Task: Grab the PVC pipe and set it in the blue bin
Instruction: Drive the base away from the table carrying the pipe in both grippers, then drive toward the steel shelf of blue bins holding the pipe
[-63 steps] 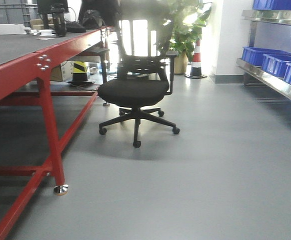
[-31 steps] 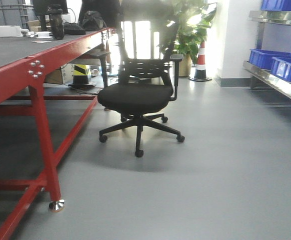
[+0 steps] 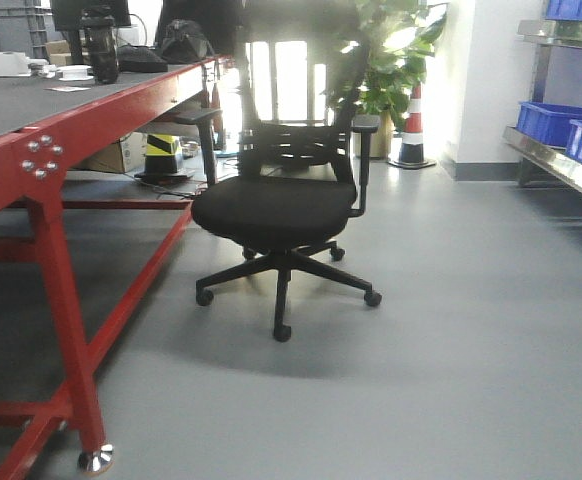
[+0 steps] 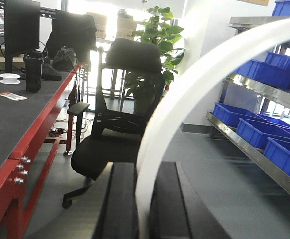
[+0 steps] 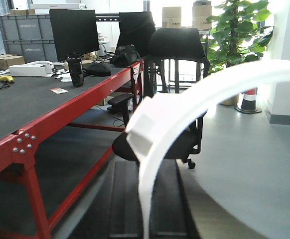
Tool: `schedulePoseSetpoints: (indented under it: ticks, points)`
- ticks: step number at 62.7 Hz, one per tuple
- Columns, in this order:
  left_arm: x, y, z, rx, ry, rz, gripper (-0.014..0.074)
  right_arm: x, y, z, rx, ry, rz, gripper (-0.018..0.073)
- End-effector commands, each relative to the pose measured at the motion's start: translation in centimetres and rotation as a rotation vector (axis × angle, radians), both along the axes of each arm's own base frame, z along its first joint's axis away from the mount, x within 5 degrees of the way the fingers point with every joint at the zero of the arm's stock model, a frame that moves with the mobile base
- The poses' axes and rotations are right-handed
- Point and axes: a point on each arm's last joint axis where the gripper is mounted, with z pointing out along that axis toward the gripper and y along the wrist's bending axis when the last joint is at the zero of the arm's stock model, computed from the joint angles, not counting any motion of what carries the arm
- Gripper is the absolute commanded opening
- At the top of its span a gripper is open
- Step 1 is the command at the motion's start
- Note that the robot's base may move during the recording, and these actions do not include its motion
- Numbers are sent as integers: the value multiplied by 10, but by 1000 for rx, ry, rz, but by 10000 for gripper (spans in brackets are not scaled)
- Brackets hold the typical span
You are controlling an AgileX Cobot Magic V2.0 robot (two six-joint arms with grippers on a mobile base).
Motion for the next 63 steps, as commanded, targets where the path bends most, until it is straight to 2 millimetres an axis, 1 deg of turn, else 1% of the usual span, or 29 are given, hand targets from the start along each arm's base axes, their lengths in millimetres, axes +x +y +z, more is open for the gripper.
schedulePoseSetpoints:
  ticks: [1,63]
  points:
    - [-2,0,3,-4,-31,-3,-111,-1,0,3,-6,-27,-2,-168]
    - [-2,0,3,-4,-31,-3,-111,-1,0,3,-6,-27,-2,-168]
